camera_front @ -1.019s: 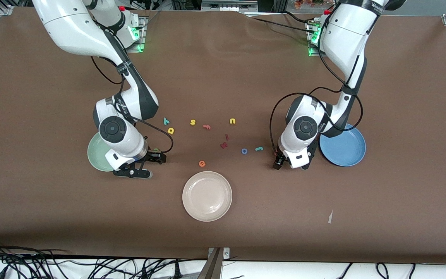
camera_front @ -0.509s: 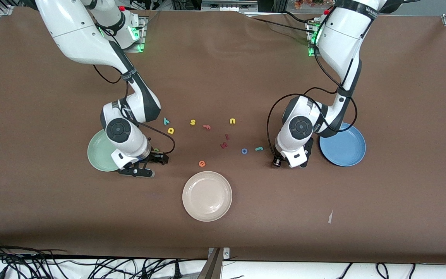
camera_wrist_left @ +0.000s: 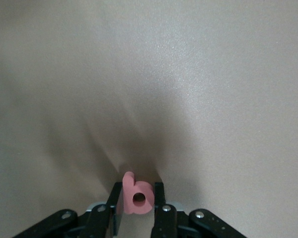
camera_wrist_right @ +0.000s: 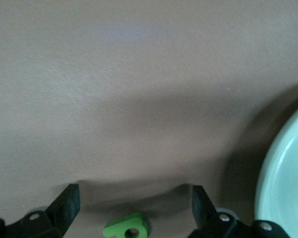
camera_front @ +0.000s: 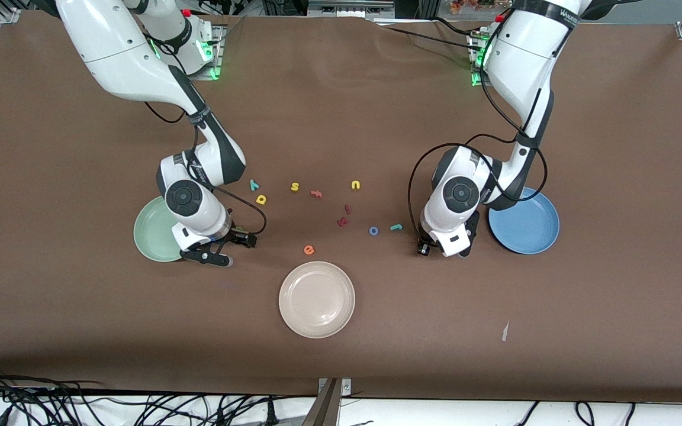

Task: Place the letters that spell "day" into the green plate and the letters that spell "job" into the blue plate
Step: 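Release pink b with the left gripper while the right gripper lifts green d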

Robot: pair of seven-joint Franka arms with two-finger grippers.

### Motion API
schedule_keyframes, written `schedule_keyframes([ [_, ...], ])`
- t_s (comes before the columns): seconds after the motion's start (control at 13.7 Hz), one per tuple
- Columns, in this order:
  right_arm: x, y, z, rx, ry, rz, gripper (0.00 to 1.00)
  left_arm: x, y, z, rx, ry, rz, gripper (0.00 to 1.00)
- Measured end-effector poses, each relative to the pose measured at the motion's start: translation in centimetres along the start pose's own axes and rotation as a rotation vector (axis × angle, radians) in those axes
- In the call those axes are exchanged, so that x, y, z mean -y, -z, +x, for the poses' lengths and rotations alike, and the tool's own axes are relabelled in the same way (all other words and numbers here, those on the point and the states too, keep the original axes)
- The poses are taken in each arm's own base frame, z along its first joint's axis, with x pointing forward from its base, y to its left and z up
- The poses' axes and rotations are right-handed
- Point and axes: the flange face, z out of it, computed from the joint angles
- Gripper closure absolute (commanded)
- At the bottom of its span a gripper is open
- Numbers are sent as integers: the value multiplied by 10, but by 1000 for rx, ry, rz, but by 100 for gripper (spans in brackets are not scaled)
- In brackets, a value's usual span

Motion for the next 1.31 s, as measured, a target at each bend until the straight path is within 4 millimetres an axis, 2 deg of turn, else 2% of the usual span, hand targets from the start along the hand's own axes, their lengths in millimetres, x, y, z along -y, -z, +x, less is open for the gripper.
schedule_keyframes([
  [0.15,-3,-2,-4,8,-59,-6,0,0,2,3,-2,-61,11,100],
  [0.29,-5,-1,-7,16,-123,-14,0,1,15,19,-2,-177,56,100],
  [0.44,-6,5,-8,21,-172,-23,0,4,37,49,18,-353,115,100],
  [0.73,-2,18,-11,22,-232,-23,1,25,82,105,124,-792,235,100],
  [0.87,4,19,-14,23,-257,-19,5,39,92,124,128,-940,258,100],
  [1.02,7,19,-17,25,-272,-18,8,64,90,141,95,-1033,231,100],
  [1.31,6,14,-20,29,-278,-21,14,129,53,156,-13,-1162,176,100],
])
